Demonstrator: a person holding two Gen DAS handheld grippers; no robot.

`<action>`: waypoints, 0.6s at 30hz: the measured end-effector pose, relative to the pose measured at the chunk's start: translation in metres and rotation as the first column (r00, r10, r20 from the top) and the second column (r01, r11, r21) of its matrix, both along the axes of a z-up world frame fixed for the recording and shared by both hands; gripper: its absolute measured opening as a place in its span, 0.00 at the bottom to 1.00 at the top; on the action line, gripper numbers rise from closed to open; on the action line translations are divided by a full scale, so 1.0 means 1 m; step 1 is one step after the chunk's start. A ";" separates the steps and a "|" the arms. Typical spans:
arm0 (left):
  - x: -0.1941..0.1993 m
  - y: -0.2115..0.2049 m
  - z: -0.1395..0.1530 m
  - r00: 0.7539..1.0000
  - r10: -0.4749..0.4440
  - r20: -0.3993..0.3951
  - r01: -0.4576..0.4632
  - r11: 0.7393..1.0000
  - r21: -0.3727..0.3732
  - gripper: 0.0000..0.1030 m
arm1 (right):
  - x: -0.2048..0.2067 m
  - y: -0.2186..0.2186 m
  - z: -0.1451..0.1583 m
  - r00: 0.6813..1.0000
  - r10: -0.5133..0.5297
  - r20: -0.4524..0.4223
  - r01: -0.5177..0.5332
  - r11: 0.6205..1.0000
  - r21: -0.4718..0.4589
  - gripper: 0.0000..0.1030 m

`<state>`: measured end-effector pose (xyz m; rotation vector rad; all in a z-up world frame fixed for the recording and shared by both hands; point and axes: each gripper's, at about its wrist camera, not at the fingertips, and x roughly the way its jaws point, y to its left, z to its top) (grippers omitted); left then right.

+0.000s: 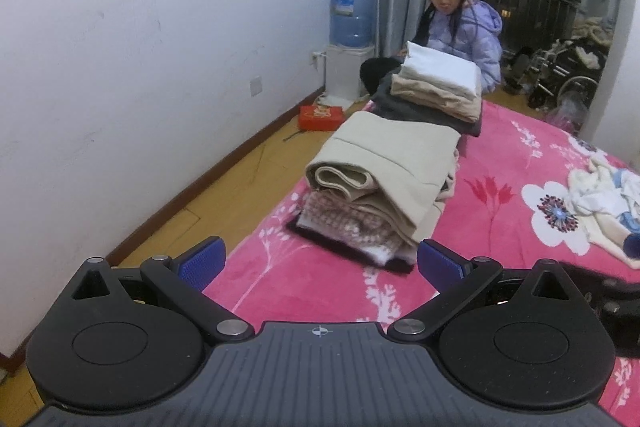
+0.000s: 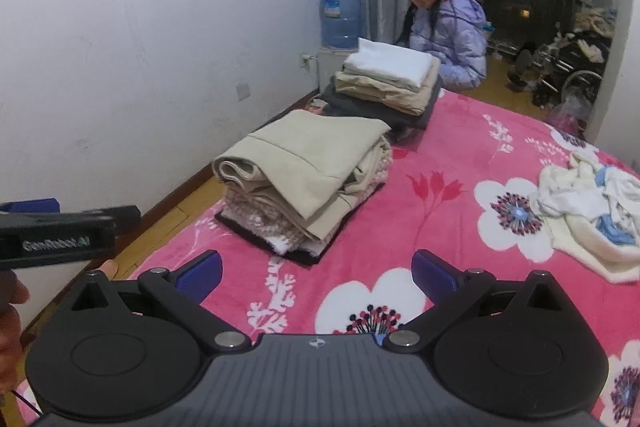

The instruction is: Fold clothes

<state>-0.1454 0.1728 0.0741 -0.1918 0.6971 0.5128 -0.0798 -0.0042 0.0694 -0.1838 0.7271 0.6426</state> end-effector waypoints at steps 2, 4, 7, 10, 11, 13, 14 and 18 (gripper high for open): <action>-0.001 0.002 0.003 1.000 0.003 0.006 -0.003 1.000 -0.003 1.00 | 0.001 0.002 0.003 1.000 -0.001 0.007 0.001 1.000 -0.001 1.00; -0.001 0.003 0.005 1.000 0.002 0.014 -0.002 1.000 -0.010 1.00 | 0.002 0.004 0.005 1.000 -0.003 0.014 0.003 1.000 -0.002 1.00; 0.001 0.005 0.005 1.000 -0.009 0.013 0.010 0.999 -0.031 1.00 | 0.004 0.005 0.005 1.000 -0.016 0.005 0.016 1.000 -0.007 1.00; 0.002 0.006 0.003 1.000 -0.009 0.004 0.009 0.999 -0.041 1.00 | 0.006 0.003 0.002 0.999 -0.034 -0.014 0.033 0.999 -0.011 1.00; 0.002 0.005 0.002 1.000 -0.007 -0.002 0.007 0.999 -0.042 1.00 | 0.006 0.002 0.002 0.999 -0.039 -0.020 0.039 0.999 -0.012 1.00; 0.003 0.004 0.000 1.000 -0.003 -0.018 0.002 0.999 -0.044 1.00 | 0.008 0.001 0.000 0.998 -0.049 -0.029 0.048 0.999 -0.016 1.00; 0.003 0.004 -0.001 1.000 0.001 -0.019 -0.002 0.999 -0.045 1.00 | 0.008 0.000 -0.001 0.998 -0.052 -0.032 0.051 0.999 -0.019 1.00; 0.004 0.003 -0.002 1.000 0.009 -0.027 -0.011 0.999 -0.044 1.00 | 0.010 -0.002 -0.005 0.997 -0.064 -0.041 0.062 0.998 -0.029 1.00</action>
